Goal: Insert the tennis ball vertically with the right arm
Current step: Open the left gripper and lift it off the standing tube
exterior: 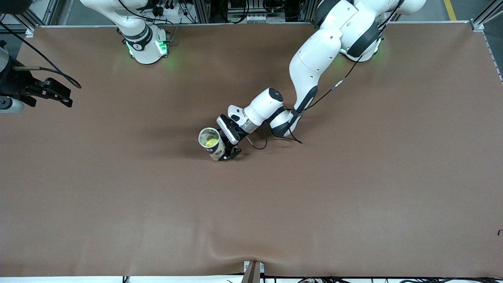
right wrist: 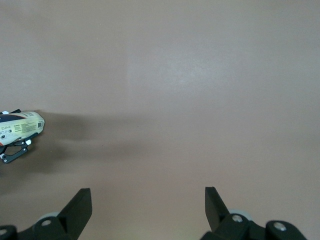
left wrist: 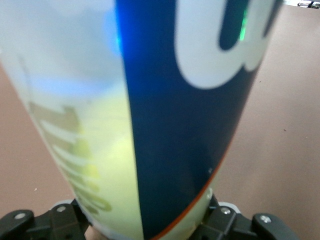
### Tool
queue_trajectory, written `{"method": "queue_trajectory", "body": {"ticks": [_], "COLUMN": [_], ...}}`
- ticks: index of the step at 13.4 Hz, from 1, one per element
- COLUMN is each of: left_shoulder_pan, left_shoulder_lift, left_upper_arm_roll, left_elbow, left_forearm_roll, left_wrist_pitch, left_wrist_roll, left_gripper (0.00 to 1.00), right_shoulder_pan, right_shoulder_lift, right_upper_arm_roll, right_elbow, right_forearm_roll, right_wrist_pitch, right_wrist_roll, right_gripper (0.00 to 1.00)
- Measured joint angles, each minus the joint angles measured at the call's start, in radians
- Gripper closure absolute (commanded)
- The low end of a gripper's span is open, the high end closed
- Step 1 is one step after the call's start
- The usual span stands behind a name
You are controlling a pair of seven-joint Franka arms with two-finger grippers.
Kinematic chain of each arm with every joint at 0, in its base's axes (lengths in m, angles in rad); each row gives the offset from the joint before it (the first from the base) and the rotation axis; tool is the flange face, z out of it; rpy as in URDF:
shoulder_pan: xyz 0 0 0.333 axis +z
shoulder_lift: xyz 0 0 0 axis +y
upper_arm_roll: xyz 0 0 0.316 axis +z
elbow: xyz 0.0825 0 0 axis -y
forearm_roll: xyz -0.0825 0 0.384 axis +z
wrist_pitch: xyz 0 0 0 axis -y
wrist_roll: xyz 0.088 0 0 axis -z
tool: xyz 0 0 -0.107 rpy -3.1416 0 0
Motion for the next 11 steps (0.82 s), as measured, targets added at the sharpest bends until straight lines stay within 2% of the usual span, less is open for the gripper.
{"method": "queue_trajectory", "body": {"ticks": [3, 4, 5, 11], "left_shoulder_pan": [0.000, 0.000, 0.000, 0.006], "left_shoulder_lift": [0.000, 0.000, 0.000, 0.001], "left_upper_arm_roll": [0.000, 0.000, 0.000, 0.008], "left_elbow": [0.000, 0.000, 0.000, -0.031], "left_forearm_roll": [0.000, 0.000, 0.000, 0.000], "left_wrist_pitch": [0.000, 0.000, 0.000, 0.000], "left_wrist_roll": [0.000, 0.000, 0.000, 0.000], "left_gripper": [0.15, 0.03, 0.00, 0.00], "right_shoulder_pan": [0.000, 0.000, 0.001, 0.001], "right_shoulder_lift": [0.000, 0.000, 0.000, 0.001], "right_upper_arm_roll": [-0.029, -0.044, -0.055, -0.067], "right_elbow": [0.036, 0.042, 0.050, 0.081], "right_forearm_roll": [0.065, 0.075, 0.075, 0.069], "right_wrist_pitch": [-0.042, -0.043, -0.044, -0.059], "right_wrist_roll": [0.000, -0.002, -0.007, -0.010], "right_gripper": [0.00, 0.00, 0.00, 0.00]}}
